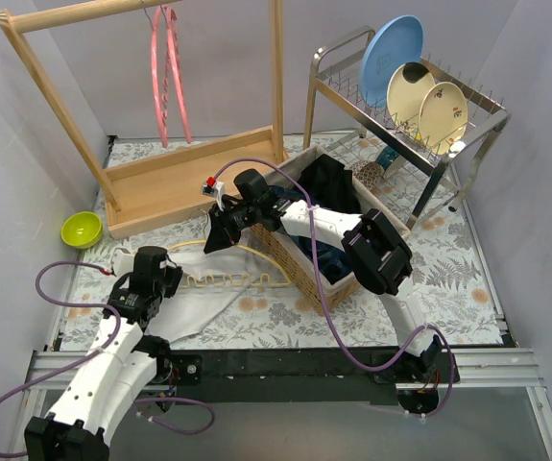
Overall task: Place the skirt on the hanger
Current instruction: Place skirt on hanger
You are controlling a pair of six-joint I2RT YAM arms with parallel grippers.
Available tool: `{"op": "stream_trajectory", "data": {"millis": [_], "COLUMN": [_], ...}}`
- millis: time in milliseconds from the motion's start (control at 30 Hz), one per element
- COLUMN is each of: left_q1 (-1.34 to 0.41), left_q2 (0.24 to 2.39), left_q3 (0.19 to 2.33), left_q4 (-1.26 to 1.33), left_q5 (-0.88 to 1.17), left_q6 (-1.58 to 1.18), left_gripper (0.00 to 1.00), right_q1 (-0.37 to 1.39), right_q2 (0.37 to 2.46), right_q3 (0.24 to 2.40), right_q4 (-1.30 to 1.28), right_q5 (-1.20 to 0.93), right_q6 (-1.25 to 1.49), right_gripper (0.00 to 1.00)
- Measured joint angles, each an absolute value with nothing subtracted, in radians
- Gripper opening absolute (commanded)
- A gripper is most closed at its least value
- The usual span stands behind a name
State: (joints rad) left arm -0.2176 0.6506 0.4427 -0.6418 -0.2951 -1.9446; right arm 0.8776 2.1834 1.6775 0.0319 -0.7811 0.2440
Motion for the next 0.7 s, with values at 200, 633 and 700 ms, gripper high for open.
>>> {"op": "stream_trajectory", "data": {"millis": [200, 633, 700], "left_q1": [-0.218, -0.218, -0.218], "left_q2": [0.570, 0.440, 0.436], "left_q3": [0.538, 0.694, 0.717], "left_q4": [-0.704, -0.871, -0.887], "left_q5": [-0.287, -0.251, -0.249], "left_q6": [-1.915, -1.902, -1.903], "left_gripper": [0.00, 0.00, 0.00], "right_q1": [0.877, 0.876, 0.876], "right_q2": [2.183, 2.183, 2.180], "right_q3": [1.678, 1.669, 1.658], "right_q4": [0.032, 0.060, 0.080], "right_q5": [-0.781, -0.815, -0.817], "right_q6": [0.244, 0.266, 0.271], "right_gripper": [0.01, 0.01, 0.01]}}
